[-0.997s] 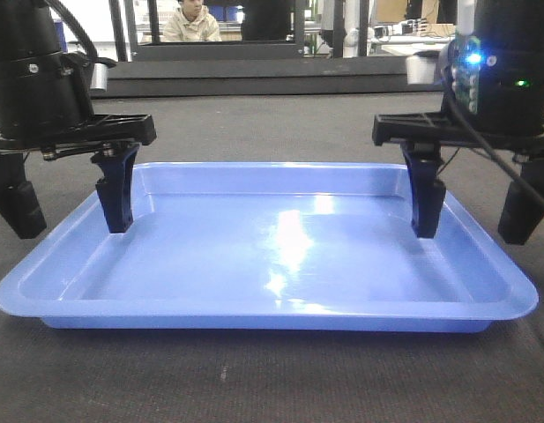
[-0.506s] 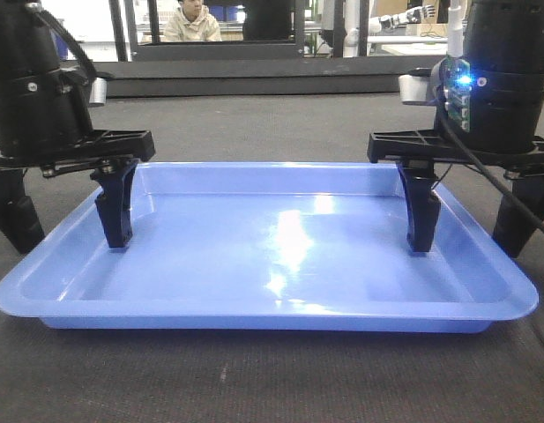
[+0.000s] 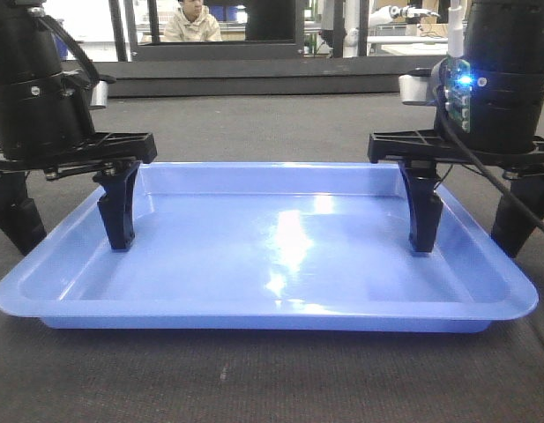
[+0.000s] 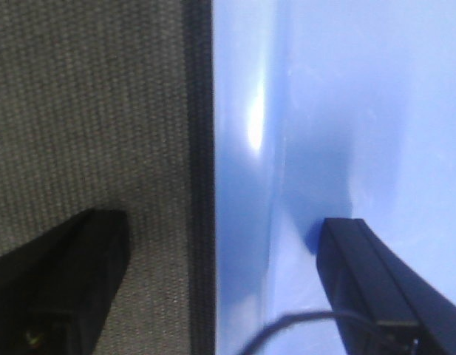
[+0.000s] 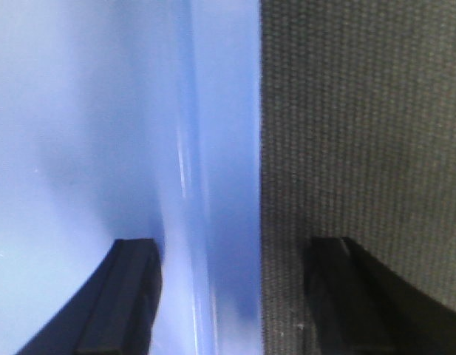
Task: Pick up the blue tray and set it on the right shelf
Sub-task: 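Close both grippers on the opposite side rims of the tray, then lift the tray off the table with both grippers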
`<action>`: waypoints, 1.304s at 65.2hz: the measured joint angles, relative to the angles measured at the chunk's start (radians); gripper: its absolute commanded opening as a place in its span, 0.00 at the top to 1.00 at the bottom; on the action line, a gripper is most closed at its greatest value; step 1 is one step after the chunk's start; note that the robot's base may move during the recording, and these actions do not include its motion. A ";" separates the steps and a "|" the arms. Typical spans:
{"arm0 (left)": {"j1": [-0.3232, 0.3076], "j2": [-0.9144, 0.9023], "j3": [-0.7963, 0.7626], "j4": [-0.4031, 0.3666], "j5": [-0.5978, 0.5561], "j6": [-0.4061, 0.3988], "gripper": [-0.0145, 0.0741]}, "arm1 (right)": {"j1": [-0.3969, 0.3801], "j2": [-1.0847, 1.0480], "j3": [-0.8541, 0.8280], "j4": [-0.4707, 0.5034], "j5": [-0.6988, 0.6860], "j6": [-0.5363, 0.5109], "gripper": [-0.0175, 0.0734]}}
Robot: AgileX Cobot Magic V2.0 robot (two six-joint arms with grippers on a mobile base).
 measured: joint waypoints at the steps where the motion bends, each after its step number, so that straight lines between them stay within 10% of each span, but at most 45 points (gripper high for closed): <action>1: 0.000 0.000 0.000 0.000 0.002 0.000 0.46 | 0.000 0.000 0.000 0.000 0.000 0.000 0.34; 36: 0.000 0.002 0.000 -0.028 0.017 0.000 0.80 | 0.000 0.000 -0.002 0.006 0.002 -0.003 0.57; 85: 0.000 -0.005 -0.028 -0.041 0.054 0.000 0.84 | 0.000 -0.029 -0.002 0.006 0.010 -0.007 0.57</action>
